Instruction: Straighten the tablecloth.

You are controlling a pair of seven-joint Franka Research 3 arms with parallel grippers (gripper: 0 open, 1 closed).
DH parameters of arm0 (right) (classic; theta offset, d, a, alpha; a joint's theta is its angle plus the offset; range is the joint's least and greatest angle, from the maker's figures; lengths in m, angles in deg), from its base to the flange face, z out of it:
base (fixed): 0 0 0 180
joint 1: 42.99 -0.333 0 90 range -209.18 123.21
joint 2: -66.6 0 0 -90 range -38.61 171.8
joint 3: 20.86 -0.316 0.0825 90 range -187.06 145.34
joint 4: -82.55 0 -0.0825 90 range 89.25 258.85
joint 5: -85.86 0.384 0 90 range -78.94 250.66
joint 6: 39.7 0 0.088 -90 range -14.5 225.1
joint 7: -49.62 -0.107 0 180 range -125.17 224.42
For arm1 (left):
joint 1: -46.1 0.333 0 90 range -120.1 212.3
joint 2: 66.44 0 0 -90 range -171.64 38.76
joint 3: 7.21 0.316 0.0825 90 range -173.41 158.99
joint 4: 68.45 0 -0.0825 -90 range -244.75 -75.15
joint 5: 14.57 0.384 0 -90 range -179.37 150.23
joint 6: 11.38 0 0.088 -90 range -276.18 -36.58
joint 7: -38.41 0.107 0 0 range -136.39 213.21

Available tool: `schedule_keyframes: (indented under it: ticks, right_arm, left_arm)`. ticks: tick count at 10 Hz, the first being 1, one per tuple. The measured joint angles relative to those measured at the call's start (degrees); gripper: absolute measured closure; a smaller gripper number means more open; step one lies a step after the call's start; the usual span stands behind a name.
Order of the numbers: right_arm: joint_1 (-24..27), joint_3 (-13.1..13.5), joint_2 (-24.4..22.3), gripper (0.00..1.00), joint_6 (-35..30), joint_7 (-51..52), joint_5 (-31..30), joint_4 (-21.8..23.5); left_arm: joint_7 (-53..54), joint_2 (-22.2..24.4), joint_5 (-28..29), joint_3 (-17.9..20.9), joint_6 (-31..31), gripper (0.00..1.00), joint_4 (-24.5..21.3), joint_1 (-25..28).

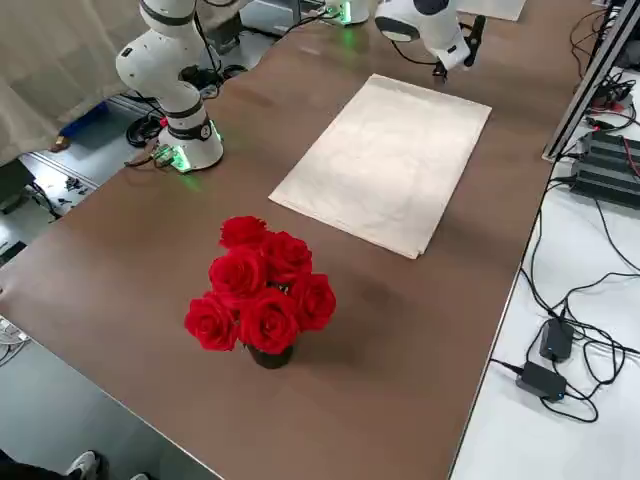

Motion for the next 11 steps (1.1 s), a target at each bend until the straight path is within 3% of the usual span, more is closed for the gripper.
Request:
schedule_keyframes:
  ticks: [5,8,10,11]
  right_arm:
    - [14.51,0.51,-9.47,0.0,-21.64,0.0,-21.87,0.3]
    - [21.55,0.88,-15.64,0.0,-29.89,-0.06,-28.73,-0.1]
    - [26.07,1.44,-20.19,0.0,-35.34,0.13,-29.53,-1.85]
    - [26.22,3.35,-22.69,0.0,-37.3,0.37,-29.6,-2.15]
  left_arm:
    - [0.0,0.0,0.0,0.08,0.0,0.0,0.04,0.51]
    - [-0.11,0.0,1.46,0.12,0.0,0.0,0.07,0.68]
    - [-0.11,0.0,1.53,0.12,0.0,0.0,0.1,0.87]
    - [-0.17,0.0,1.54,0.13,0.0,0.0,0.11,1.0]
